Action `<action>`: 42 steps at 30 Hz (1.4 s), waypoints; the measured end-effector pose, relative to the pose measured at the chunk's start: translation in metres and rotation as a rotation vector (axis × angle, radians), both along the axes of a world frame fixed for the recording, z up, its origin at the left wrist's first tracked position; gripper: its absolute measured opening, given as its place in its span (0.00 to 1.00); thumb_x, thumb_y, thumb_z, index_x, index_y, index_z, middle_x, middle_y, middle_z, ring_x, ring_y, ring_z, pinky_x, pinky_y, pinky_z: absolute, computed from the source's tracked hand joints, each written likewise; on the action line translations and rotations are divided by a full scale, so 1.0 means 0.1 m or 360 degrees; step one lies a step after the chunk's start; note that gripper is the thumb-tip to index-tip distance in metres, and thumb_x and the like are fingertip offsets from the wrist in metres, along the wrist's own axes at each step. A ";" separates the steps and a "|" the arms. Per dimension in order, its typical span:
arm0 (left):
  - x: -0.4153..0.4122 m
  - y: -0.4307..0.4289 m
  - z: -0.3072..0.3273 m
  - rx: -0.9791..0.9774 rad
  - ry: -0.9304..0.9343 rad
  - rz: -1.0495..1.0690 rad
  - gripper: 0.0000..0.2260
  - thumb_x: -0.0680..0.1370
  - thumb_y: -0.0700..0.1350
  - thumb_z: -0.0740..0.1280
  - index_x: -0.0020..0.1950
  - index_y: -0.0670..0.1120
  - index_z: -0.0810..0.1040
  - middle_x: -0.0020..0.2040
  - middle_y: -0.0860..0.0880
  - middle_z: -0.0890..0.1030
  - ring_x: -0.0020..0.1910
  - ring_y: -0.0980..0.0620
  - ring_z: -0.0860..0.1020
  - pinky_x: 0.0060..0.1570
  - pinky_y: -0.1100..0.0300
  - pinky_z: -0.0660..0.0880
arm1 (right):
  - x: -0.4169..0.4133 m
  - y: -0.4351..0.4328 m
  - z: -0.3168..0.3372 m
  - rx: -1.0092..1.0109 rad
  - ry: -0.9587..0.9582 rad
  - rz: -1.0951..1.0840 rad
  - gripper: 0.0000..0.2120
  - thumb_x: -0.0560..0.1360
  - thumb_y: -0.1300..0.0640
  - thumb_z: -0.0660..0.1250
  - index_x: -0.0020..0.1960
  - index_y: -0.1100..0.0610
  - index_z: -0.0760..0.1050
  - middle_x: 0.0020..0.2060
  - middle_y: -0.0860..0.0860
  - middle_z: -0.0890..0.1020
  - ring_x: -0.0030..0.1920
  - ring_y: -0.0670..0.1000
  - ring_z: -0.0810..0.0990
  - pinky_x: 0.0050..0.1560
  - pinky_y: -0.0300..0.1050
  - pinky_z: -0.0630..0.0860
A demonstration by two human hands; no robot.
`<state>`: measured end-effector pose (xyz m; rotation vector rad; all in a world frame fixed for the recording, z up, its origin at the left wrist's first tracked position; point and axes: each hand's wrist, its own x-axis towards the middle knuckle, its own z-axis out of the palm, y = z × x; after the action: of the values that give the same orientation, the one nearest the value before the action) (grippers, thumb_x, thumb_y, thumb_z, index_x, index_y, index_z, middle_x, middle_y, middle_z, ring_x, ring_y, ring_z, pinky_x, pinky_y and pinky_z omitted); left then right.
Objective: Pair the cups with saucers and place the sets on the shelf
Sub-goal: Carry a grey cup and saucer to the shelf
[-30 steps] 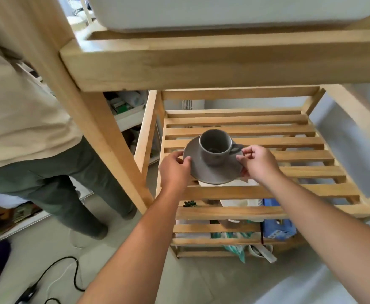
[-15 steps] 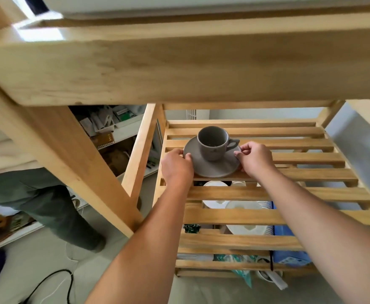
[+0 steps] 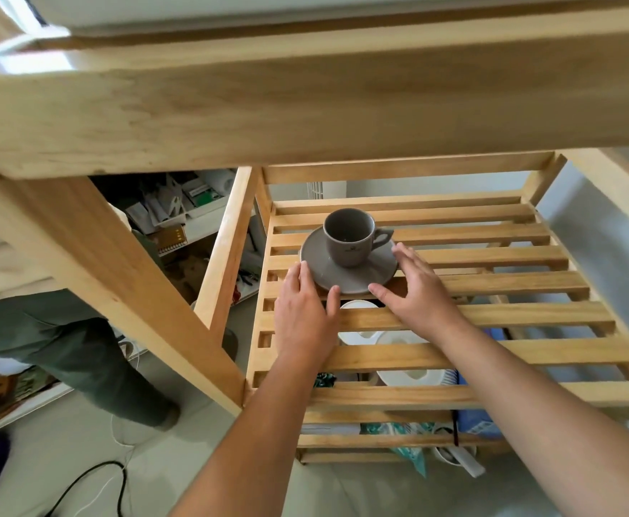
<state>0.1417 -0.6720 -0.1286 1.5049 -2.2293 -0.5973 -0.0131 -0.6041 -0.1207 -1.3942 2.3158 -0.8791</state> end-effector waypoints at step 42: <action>0.09 1.24 1.05 0.0200 0.0051 -0.0743 0.24 0.80 0.48 0.60 0.75 0.51 0.60 0.75 0.51 0.63 0.74 0.51 0.62 0.72 0.52 0.64 | 0.48 1.91 1.15 -0.0117 -0.0115 -0.0498 0.22 0.77 0.52 0.62 0.70 0.50 0.65 0.70 0.45 0.68 0.71 0.45 0.65 0.66 0.35 0.59</action>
<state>0.1505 -0.5482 -0.0241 1.0119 -2.5723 -0.9045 0.0346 -0.4133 -0.0060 -1.0211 2.5079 -1.0928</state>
